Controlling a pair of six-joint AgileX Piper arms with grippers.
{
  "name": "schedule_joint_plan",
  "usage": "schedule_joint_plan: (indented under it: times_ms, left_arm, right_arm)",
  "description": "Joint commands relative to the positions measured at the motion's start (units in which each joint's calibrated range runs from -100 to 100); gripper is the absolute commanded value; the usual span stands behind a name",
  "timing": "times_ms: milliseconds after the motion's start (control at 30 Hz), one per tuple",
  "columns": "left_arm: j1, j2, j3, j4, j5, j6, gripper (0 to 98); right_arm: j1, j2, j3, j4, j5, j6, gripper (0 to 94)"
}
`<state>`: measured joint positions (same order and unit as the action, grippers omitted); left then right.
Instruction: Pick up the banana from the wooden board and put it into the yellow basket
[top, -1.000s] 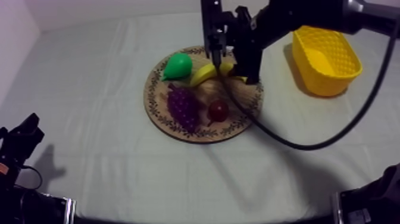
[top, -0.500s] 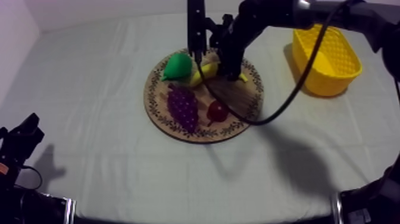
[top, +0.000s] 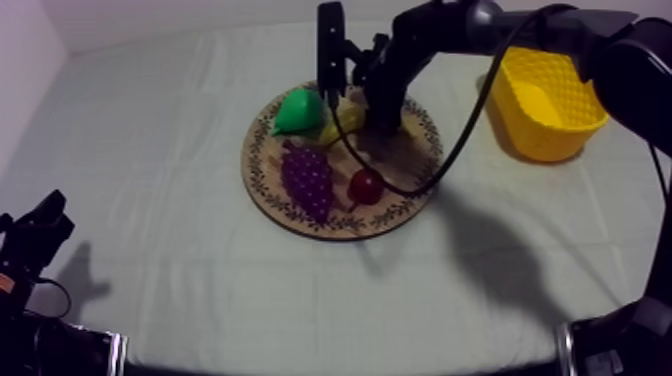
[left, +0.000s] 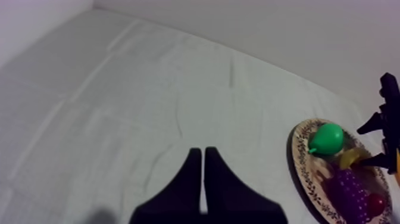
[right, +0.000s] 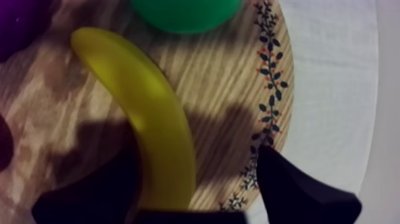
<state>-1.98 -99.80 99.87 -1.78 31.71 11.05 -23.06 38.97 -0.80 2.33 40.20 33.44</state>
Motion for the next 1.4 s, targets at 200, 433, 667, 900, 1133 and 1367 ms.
schedule_joint_plan:
  times_ms: [200, 433, 667, 900, 1133, 1367]
  left_arm:
    - [0.0, 0.0, 0.0, 0.0, 0.0, 0.0, 0.1]
    - [0.0, 0.0, 0.0, 0.0, 0.0, 0.0, 0.1]
    - [0.0, 0.0, 0.0, 0.0, 0.0, 0.0, 0.1]
    - [0.0, 0.0, 0.0, 0.0, 0.0, 0.0, 0.1]
    - [0.0, 0.0, 0.0, 0.0, 0.0, 0.0, 0.1]
    - [0.0, 0.0, 0.0, 0.0, 0.0, 0.0, 0.1]
  right_arm:
    - [0.1, 0.9, 2.9, 0.5, -4.1, -0.1, 39.1]
    - [0.4, 1.6, 2.7, 0.0, -5.2, -0.5, 33.3]
    - [0.7, 1.5, -0.5, -0.6, -2.5, -1.1, 29.3]
    - [1.6, -0.6, -3.1, -1.0, 0.8, -1.4, 27.7]
    - [3.2, -3.6, -4.4, -0.6, 3.6, -2.2, 27.1]
    - [6.9, -8.2, -4.8, 0.3, 6.6, -3.4, 26.9]
